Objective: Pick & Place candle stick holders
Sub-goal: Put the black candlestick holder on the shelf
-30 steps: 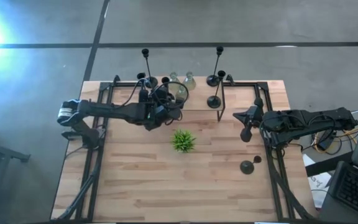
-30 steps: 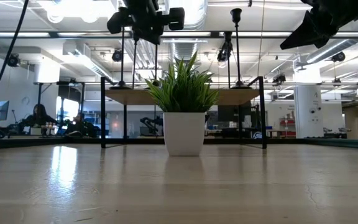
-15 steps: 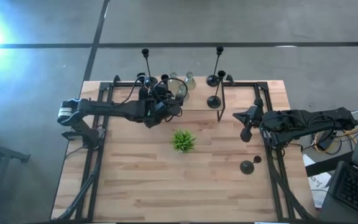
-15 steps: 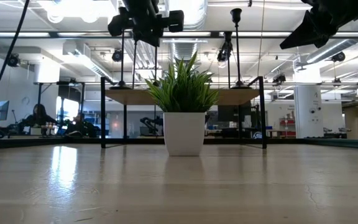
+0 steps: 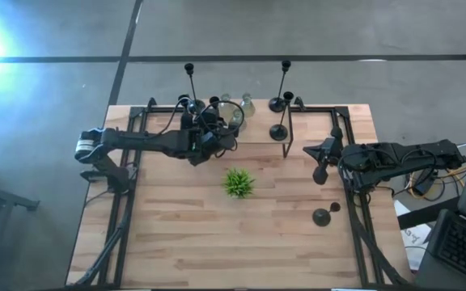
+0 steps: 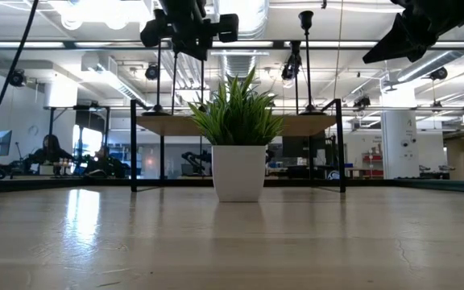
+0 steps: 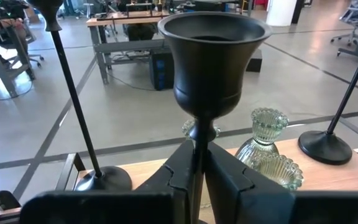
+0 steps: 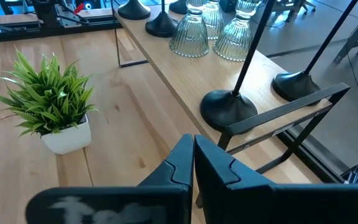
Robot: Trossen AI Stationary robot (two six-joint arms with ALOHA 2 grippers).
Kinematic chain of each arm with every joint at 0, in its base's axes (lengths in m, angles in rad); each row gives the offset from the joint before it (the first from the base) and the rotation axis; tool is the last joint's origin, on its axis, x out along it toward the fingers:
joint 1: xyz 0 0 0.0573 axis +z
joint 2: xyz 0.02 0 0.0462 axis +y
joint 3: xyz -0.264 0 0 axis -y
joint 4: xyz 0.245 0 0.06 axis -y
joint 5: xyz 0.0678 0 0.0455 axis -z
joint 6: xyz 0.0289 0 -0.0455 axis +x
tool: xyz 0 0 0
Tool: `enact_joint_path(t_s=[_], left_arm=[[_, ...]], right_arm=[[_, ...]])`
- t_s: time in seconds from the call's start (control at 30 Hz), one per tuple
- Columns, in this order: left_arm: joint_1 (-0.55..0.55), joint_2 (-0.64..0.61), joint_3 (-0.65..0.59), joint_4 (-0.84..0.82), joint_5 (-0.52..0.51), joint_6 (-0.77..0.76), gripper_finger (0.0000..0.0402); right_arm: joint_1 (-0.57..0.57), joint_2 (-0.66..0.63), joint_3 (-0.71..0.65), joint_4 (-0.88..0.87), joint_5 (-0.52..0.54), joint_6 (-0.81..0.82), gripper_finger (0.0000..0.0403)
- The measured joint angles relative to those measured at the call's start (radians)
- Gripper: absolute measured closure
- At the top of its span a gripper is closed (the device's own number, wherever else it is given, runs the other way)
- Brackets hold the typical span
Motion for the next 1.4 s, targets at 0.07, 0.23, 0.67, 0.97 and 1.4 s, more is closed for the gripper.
enact_joint_path(t_s=[0.07, 0.23, 0.67, 0.97, 1.4], left_arm=[[0.000, 0.000, 0.000, 0.000, 0.000, 0.001, 0.0364], [0.000, 0.000, 0.000, 0.000, 0.000, 0.014, 0.0365], [0.000, 0.000, 0.000, 0.000, -0.008, 0.018, 0.0365], [0.006, 0.000, 0.000, 0.000, -0.008, 0.023, 0.0331], [0.006, 0.000, 0.000, 0.000, -0.008, 0.023, 0.0250]], right_arm=[[0.000, 0.000, 0.000, 0.000, 0.000, 0.000, 0.0394], [0.000, 0.000, 0.000, 0.000, 0.000, 0.000, 0.0394], [0.000, 0.000, 0.000, 0.000, 0.000, 0.000, 0.0394], [0.000, 0.000, 0.000, 0.001, -0.001, 0.000, 0.0394], [0.000, 0.000, 0.000, 0.001, -0.001, 0.001, 0.0394]])
